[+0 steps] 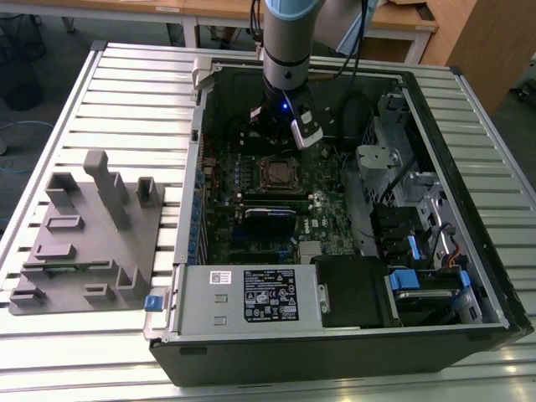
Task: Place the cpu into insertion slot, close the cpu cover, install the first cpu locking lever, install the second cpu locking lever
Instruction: 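Install the first cpu locking lever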
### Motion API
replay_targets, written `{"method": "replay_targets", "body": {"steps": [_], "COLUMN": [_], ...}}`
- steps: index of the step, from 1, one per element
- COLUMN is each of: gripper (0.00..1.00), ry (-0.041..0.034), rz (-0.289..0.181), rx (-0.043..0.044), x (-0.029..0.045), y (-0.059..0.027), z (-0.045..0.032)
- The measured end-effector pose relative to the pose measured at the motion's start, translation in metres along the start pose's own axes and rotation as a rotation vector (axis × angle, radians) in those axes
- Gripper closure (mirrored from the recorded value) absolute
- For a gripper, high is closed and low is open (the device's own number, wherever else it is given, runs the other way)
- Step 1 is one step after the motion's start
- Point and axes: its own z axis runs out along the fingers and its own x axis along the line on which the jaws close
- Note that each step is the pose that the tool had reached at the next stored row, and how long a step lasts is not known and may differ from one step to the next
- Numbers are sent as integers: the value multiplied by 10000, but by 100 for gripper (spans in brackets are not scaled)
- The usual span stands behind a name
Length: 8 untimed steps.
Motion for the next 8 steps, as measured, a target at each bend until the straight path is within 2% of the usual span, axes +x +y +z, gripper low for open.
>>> {"method": "replay_targets", "body": {"steps": [4,8], "gripper": [90,90], "ry": [3,3], "rz": [-1,5], "rx": [0,-78], "x": [0,0], "y": [3,4], "z": [-1,-1]}}
